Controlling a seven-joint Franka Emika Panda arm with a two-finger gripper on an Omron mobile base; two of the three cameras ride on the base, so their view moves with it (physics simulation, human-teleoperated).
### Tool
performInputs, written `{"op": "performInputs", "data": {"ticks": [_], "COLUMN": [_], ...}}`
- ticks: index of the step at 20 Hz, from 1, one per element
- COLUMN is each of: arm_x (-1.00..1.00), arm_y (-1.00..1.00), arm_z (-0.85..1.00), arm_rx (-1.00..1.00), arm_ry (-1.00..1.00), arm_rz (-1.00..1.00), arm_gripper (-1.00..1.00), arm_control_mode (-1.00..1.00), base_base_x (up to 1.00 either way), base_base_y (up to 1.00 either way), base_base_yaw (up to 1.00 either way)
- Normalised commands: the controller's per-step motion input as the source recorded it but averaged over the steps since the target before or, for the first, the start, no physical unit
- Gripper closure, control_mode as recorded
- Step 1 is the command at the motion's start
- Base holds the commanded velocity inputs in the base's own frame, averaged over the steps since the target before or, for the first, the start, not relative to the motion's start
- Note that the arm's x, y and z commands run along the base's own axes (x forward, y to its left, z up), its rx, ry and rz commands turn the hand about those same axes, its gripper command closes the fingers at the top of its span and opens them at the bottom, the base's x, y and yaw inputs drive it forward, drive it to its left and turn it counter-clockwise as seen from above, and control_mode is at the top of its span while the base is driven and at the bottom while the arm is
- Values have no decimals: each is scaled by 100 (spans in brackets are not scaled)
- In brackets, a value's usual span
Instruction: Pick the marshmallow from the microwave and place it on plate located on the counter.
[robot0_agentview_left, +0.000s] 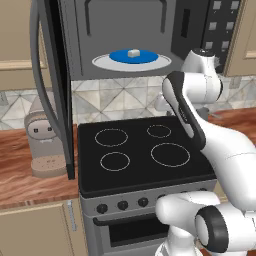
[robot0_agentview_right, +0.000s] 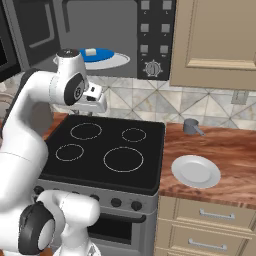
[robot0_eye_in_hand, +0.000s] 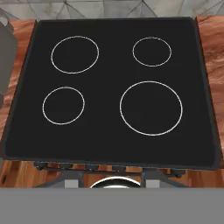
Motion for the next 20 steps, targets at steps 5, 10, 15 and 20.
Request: {"op": "performInputs", "data": {"ticks": [5, 10, 15, 20], "arm_x": [-28, -24, -4, 0], "arm_y": [7, 41, 51, 37], "arm_z": [0, 42, 58, 49], "arm_rx": [0, -1, -3, -1], "arm_ry": [-21, -32, -27, -16], "arm_rz": [0, -10, -23, -25], "arm_gripper": [-100, -100, -100, -100], "arm_control_mode": [-100, -100, -100, -100], "base_base_x": [0, 0, 0, 0], "base_base_y": [0, 0, 0, 0], "base_base_yaw": [0, 0, 0, 0]}}
